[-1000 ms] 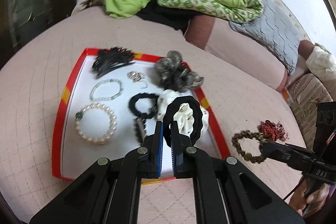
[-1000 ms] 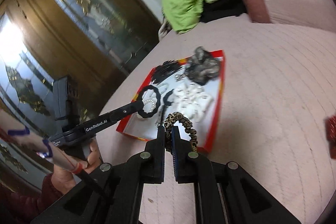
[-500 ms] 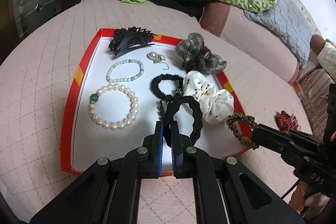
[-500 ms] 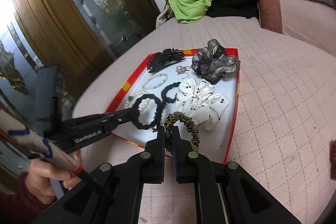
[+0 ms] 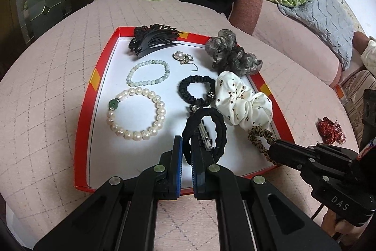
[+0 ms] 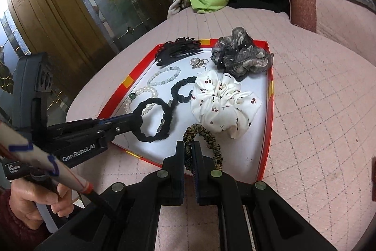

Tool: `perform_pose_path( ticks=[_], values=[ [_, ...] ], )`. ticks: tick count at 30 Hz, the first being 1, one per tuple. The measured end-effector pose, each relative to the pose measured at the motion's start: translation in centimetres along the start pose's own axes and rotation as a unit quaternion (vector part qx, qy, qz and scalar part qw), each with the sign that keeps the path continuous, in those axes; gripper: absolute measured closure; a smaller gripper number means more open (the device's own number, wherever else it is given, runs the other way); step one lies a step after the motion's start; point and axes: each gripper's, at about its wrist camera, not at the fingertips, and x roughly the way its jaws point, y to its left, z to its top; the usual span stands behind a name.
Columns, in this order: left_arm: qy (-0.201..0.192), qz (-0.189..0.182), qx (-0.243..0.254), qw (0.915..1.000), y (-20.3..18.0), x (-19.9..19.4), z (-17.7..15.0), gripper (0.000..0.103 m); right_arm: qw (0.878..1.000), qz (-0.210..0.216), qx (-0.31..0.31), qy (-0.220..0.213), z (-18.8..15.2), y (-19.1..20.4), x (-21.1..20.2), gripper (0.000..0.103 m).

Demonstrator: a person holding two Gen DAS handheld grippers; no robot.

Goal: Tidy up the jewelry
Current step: 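Open both tools to release the hair band and bracelet in the tray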

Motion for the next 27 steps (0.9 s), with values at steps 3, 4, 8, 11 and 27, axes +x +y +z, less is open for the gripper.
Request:
perform_pose_path(
  ticks=[3,4,8,11,27],
  values=[
    [0.004,0.004,-0.002,1.0000,0.3,0.1,-0.1,0.097,1.000,0.005,0.009,0.005,0.0,-0.3,0.6,0.096],
    [0.004,0.005,-0.002,1.0000,0.3,0.1,-0.1,0.097,1.000,0.005,0.010,0.007,0.0,-0.3,0.8,0.096],
    [0.005,0.008,-0.001,1.0000,0.4,0.1,-0.1,0.097,1.000,0.011,0.017,0.011,-0.2,-0.3,1.3,0.096],
    [0.009,0.010,0.000,0.9999,0.5,0.2,-0.2,0.097,1.000,0.016,0.017,0.017,-0.3,-0.1,1.8,0.096],
    [-0.007,0.001,-0.022,0.9997,1.0,-0.8,-0.3,0.078,0.999,0.023,0.031,0.003,-0.3,0.0,-0.4,0.088]
  ],
)
